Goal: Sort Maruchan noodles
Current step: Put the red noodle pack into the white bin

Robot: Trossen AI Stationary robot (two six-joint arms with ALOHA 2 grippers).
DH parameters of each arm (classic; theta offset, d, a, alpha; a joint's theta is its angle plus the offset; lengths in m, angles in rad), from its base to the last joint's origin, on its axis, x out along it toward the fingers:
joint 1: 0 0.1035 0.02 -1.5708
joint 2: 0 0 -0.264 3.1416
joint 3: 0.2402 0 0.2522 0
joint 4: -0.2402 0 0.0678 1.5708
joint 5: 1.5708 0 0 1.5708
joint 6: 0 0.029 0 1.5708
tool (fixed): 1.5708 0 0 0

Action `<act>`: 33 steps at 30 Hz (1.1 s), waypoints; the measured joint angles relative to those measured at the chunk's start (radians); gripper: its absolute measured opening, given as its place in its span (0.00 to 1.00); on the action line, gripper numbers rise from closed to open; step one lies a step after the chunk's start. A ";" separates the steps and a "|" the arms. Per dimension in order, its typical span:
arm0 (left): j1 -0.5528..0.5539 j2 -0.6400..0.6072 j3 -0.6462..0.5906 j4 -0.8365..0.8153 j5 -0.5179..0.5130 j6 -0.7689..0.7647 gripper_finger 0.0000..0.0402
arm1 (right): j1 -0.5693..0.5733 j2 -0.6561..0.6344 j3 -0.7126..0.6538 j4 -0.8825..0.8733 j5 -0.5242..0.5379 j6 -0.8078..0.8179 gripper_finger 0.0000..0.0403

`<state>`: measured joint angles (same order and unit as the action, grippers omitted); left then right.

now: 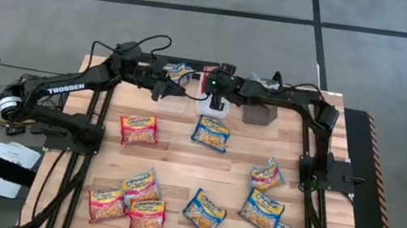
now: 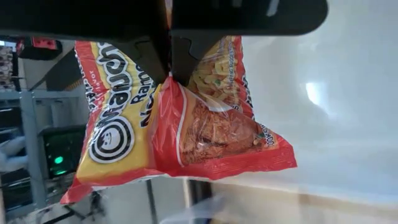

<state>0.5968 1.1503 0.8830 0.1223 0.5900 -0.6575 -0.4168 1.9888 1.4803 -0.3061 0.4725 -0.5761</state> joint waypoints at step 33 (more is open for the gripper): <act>0.000 0.000 0.000 0.000 -0.026 0.000 0.46 | -0.057 0.046 0.001 0.050 -0.073 -0.015 0.10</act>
<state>0.5968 1.1503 0.8830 0.1226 0.5644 -0.6575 -0.4740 2.0346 1.4815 -0.2557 0.3992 -0.5907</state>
